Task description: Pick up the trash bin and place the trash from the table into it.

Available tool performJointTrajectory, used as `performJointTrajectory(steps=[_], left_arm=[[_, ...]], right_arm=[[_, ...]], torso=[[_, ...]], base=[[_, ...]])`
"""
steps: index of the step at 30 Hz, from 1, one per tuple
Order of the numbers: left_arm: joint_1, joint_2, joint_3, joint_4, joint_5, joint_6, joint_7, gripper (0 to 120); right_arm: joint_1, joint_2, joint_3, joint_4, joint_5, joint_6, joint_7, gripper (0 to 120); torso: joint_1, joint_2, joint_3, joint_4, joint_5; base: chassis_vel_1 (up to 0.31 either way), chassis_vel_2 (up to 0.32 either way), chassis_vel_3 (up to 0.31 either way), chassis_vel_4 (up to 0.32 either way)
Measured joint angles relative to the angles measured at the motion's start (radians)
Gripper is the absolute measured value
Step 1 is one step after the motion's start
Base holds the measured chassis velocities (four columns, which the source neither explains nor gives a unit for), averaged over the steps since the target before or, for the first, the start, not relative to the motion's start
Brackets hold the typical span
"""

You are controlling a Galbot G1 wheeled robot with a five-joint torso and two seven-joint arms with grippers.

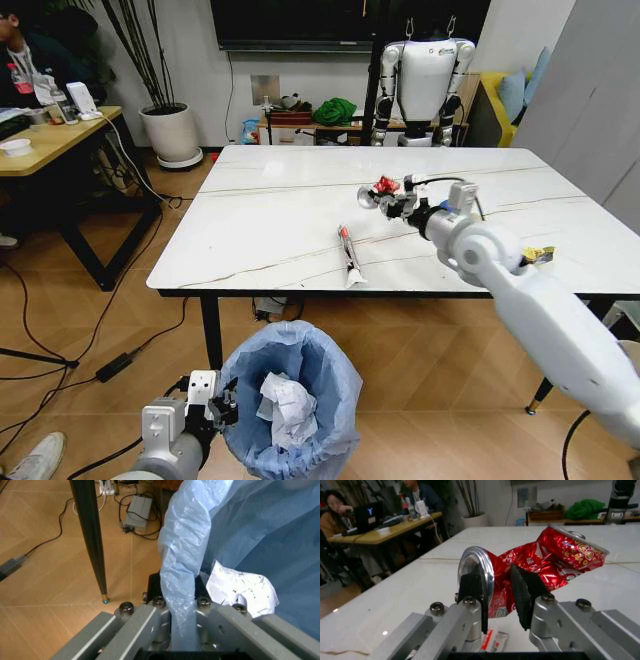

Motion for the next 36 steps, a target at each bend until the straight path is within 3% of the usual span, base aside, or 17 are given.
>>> performJointTrajectory(steps=[3, 7, 19, 24, 36], left_arm=[[-0.001, 0.0, 0.002, 0.0, 0.0, 0.0, -0.001, 0], [0.01, -0.005, 0.001, -0.001, 0.009, 0.0, -0.003, 0], [0.045, -0.028, -0.077, -0.012, 0.004, 0.0, -0.012, 0], [0.022, -0.016, -0.087, -0.012, -0.023, 0.0, -0.019, 0], [-0.035, -0.011, -0.03, 0.022, -0.068, 0.0, -0.063, 0]], right_arm=[[-0.109, -0.036, 0.059, 0.17, 0.04, -0.009, 0.043, 14], [-0.216, -0.054, 0.083, 0.299, 0.054, -0.016, 0.078, 14], [-0.424, -0.086, 0.067, 0.567, 0.074, -0.032, 0.116, 14], [-0.531, -0.095, 0.051, 0.573, 0.007, -0.038, 0.1, 14], [-0.622, -0.139, 0.02, 0.566, -0.098, -0.052, -0.015, 14]], torso=[[0.0, 0.0, 0.0, 0.0, -0.0003], [0.0, 0.0, 0.0, -0.0006, -0.0001], [0.0, 0.0, 0.0, 0.0002, -0.0005], [0.0, 0.0, 0.0, -0.0003, -0.0002], [0.0, 0.0, 0.0, 0.0, -0.0002]], base=[[0.0, 0.0, 0.0, 0.0], [0.0, 0.0, 0.0, 0.0], [0.0, 0.0, 0.0, 0.0], [0.0, 0.0, 0.0, 0.0], [0.0, 0.0, 0.0, 0.0]])
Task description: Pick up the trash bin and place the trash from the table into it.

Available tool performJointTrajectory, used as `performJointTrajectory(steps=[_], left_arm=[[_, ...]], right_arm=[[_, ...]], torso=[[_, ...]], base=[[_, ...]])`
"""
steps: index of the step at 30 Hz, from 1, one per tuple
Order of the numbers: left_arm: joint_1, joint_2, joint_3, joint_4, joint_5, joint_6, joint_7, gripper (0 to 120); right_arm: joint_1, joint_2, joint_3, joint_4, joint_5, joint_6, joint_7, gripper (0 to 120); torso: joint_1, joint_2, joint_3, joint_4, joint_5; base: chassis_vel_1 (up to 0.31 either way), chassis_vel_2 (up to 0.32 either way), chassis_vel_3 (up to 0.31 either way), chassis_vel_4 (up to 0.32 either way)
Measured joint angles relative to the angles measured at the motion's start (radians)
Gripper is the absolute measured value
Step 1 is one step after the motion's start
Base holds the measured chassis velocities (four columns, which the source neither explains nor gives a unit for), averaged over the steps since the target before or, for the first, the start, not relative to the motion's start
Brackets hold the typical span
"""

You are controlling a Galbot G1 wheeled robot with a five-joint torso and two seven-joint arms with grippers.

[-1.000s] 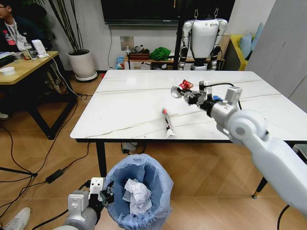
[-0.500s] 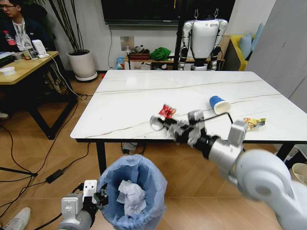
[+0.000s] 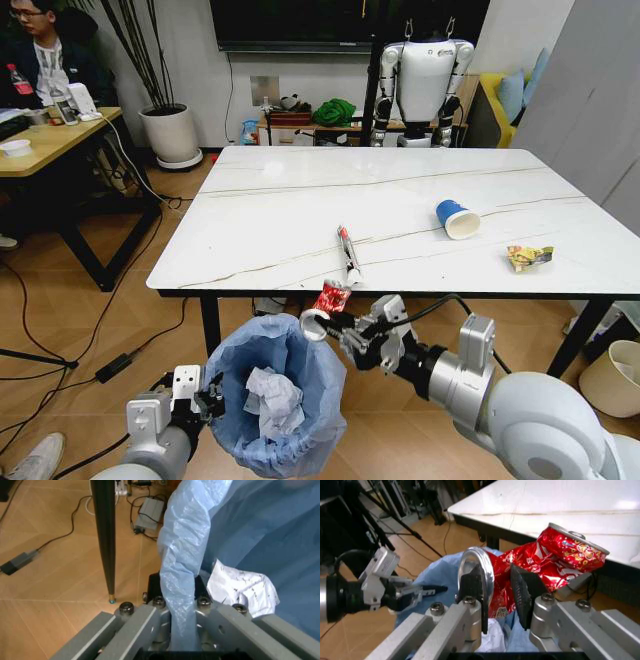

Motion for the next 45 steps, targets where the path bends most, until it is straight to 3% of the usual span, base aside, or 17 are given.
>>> performJointTrajectory(steps=[11, 23, 31, 35, 41, 45], left_arm=[[-0.062, -0.017, 0.082, 0.049, -0.003, 0.0, -0.028, 0], [-0.131, -0.031, 0.169, 0.09, -0.004, 0.0, -0.062, 0], [-0.137, -0.033, 0.183, 0.095, -0.01, 0.0, -0.068, 0], [-0.14, -0.029, 0.184, 0.095, -0.015, 0.0, -0.068, 0], [-0.144, -0.03, 0.194, 0.095, -0.015, 0.0, -0.068, 0], [-0.138, -0.029, 0.201, 0.095, -0.012, 0.0, -0.067, 0]], right_arm=[[0.027, -0.06, -0.079, -0.003, -0.061, 0.017, -0.112, 14], [0.087, -0.056, -0.175, -0.004, -0.111, 0.032, -0.134, 14], [0.096, -0.047, -0.178, -0.005, -0.109, 0.029, -0.106, 36], [0.083, -0.045, -0.169, -0.005, -0.108, 0.029, -0.101, 56], [0.068, -0.044, -0.151, -0.005, -0.107, 0.028, -0.098, 73], [0.097, -0.038, -0.105, -0.005, -0.073, 0.044, -0.038, 93]], torso=[[0.0, 0.0, 0.0, 0.0, 0.0], [0.0, 0.0, 0.0, 0.0, -0.0001], [0.0, 0.0, 0.0, 0.0001, 0.0], [0.0, 0.0, 0.0, 0.0001, 0.0], [0.0, 0.0, 0.0, 0.0, 0.0], [0.0, 0.0, 0.0, -0.0001, 0.0]], base=[[0.0, 0.0, 0.0, 0.0], [0.0, 0.0, 0.0, 0.0], [0.0, 0.0, 0.0, 0.0], [0.0, 0.0, 0.0, 0.0], [0.0, 0.0, 0.0, 0.0], [0.0, 0.0, 0.0, 0.0]])
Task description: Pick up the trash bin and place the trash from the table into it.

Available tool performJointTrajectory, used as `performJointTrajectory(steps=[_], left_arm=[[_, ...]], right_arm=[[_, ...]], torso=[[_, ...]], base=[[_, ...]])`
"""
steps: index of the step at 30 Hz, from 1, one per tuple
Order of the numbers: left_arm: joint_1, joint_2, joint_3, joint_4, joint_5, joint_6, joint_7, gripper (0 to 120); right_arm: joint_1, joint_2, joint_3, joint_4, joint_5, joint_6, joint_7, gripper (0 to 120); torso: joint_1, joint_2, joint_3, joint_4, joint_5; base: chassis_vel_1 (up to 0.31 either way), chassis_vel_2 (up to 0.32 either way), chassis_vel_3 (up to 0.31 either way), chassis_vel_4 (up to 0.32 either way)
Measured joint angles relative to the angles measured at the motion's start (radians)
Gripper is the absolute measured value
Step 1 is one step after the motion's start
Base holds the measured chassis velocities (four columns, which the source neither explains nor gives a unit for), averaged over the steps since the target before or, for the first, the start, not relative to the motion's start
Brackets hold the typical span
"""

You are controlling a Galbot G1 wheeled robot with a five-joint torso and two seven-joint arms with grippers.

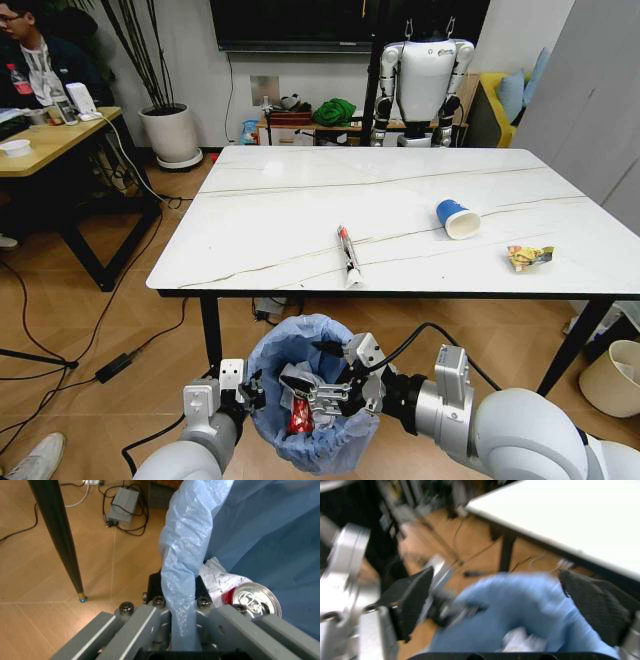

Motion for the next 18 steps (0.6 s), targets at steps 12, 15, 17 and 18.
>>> performJointTrajectory(steps=[12, 15, 17, 18], left_arm=[[0.04, 0.015, 0.003, -0.02, 0.03, 0.0, 0.022, 0], [0.046, 0.017, 0.006, -0.021, 0.036, 0.0, 0.027, 0], [0.052, 0.022, 0.004, -0.025, 0.039, 0.0, 0.035, 0], [0.053, 0.024, 0.002, -0.028, 0.04, 0.0, 0.038, 0]], right_arm=[[0.127, 0.067, 0.053, -0.034, 0.108, 0.027, 0.262, 100], [0.158, 0.079, 0.045, -0.113, 0.092, 0.044, 0.239, 100], [0.194, 0.086, 0.037, -0.192, 0.054, 0.077, 0.159, 100], [0.209, 0.092, 0.031, -0.215, 0.05, 0.079, 0.15, 100]], torso=[[0.0, 0.0, 0.0, 0.0, -0.0002], [0.0, 0.0, 0.0, 0.0001, 0.0001], [0.0, 0.0, 0.0, 0.0002, 0.0], [0.0, 0.0, 0.0, 0.0001, 0.0]], base=[[0.0, 0.0, 0.0, 0.0], [0.0, 0.0, 0.0, 0.0], [0.0, 0.0, 0.0, 0.0], [0.0, 0.0, 0.0, 0.0]])
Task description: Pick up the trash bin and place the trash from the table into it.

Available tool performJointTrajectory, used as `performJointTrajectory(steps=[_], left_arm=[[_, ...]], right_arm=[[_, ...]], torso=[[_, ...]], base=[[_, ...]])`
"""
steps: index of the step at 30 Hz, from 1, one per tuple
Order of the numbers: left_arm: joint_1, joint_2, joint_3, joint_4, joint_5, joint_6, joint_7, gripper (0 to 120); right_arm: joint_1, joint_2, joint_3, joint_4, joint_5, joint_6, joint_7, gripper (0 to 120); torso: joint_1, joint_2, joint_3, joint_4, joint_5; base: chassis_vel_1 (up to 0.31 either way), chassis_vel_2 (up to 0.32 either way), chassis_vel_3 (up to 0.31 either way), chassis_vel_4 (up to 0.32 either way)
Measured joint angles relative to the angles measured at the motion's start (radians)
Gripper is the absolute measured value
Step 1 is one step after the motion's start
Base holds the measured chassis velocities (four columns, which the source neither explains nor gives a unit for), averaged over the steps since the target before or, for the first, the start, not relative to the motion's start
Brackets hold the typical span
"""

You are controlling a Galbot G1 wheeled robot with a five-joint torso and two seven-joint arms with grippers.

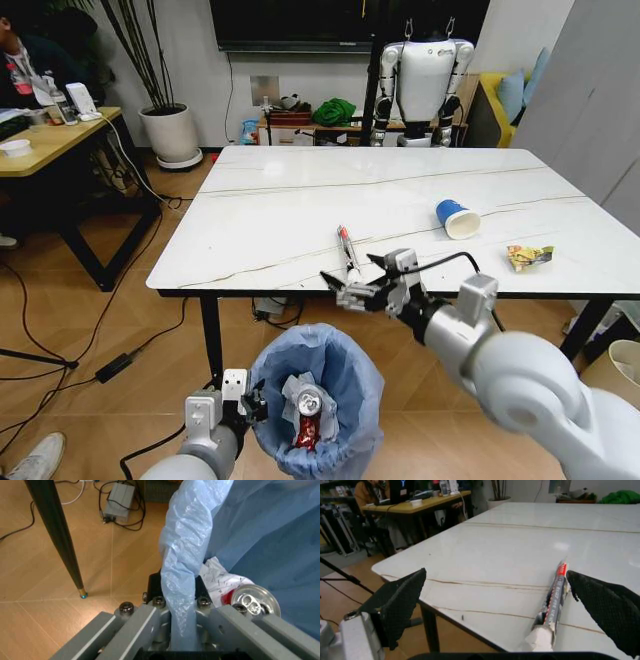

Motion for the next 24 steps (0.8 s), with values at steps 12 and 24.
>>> performJointTrajectory(steps=[12, 24], left_arm=[[0.011, 0.003, -0.01, -0.005, 0.009, 0.0, 0.007, 0], [0.017, -0.008, -0.026, -0.003, 0.019, 0.0, 0.014, 0]], right_arm=[[0.16, 0.108, -0.047, -0.097, 0.154, -0.116, 0.313, 100], [0.289, 0.204, -0.2, -0.189, 0.268, -0.165, 0.536, 100]], torso=[[0.0, 0.0, 0.0, -0.0001, -0.0001], [0.0, 0.0, 0.0, 0.0, 0.0]], base=[[0.0, 0.0, 0.0, 0.0], [0.0, 0.0, 0.0, 0.0]])
